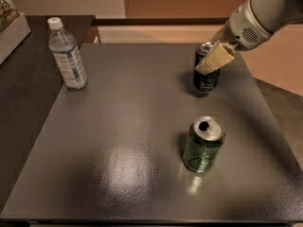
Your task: Move pepsi can near green can
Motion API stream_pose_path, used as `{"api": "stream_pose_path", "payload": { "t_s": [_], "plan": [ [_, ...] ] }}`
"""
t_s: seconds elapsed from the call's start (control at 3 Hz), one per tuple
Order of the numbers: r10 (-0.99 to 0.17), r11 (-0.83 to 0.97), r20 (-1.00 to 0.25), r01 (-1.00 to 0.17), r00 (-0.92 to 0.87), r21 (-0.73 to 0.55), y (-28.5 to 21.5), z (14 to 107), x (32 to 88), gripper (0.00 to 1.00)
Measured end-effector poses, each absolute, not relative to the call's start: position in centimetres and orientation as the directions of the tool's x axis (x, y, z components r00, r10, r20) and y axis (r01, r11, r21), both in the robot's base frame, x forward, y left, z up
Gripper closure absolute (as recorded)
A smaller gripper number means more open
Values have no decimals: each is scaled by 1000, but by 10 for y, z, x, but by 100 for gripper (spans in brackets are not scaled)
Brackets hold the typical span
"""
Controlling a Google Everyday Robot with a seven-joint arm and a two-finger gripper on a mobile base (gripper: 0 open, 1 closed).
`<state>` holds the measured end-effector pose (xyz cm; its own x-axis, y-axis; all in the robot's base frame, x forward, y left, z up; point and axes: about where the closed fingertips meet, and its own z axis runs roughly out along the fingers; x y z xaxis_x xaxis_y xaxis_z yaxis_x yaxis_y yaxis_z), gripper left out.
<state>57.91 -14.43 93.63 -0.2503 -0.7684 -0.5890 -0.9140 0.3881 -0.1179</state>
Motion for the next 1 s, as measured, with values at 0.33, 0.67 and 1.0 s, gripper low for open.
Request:
{"api": "stream_pose_path", "payload": {
  "t_s": [0.33,0.67,1.0],
  "plan": [
    [-774,368,-582,-925,-250,-91,-154,939,536,100],
    [-764,374,-588,-925,-267,-66,-161,939,497,100],
    [-747,390,-598,-920,-291,-40,-165,935,461,100]
  ]
}}
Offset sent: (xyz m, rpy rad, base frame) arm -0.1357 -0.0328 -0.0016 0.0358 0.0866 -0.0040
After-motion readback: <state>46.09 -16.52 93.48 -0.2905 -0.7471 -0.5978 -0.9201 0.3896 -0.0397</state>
